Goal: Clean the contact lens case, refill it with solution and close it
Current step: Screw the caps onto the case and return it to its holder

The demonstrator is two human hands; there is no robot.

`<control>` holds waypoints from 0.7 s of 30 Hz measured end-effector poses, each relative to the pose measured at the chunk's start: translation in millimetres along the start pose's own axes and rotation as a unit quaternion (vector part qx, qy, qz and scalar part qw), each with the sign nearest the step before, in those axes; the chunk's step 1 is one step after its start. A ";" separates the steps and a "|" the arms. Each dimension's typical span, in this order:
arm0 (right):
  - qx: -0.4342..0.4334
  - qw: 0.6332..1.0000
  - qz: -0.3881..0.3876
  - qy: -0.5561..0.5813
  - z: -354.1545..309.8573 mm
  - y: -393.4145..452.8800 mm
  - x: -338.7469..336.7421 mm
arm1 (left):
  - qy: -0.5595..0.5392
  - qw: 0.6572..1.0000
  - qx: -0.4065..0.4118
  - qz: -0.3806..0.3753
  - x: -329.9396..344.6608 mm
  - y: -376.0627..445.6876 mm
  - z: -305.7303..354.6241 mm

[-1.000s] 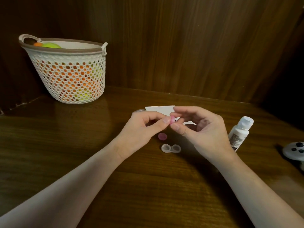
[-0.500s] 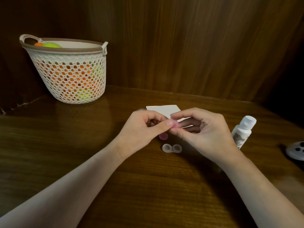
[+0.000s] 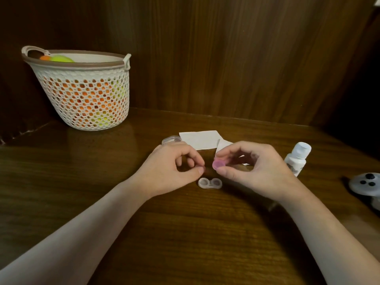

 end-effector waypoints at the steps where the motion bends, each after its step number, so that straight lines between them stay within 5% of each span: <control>1: 0.019 0.999 -0.023 0.012 5.7 -0.7 2.4 | 0.033 0.999 0.008 -0.005 -0.1 -1.7 0.2; 6: 0.059 0.993 -0.096 0.031 20.7 -2.3 10.4 | 0.111 0.993 0.048 -0.010 1.2 -4.4 5.2; 21: 0.093 0.987 -0.132 0.010 34.0 -2.3 19.8 | 0.112 0.992 0.043 -0.028 12.0 -0.1 1.3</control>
Point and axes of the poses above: each hand's wrist, its own y-axis towards the middle knuckle, its own x-axis out of the palm, z = x × y, the point moved 8 cm from there along y, towards the middle knuckle, and after that the axes turned 1 degree about y, right-handed, at the moved point
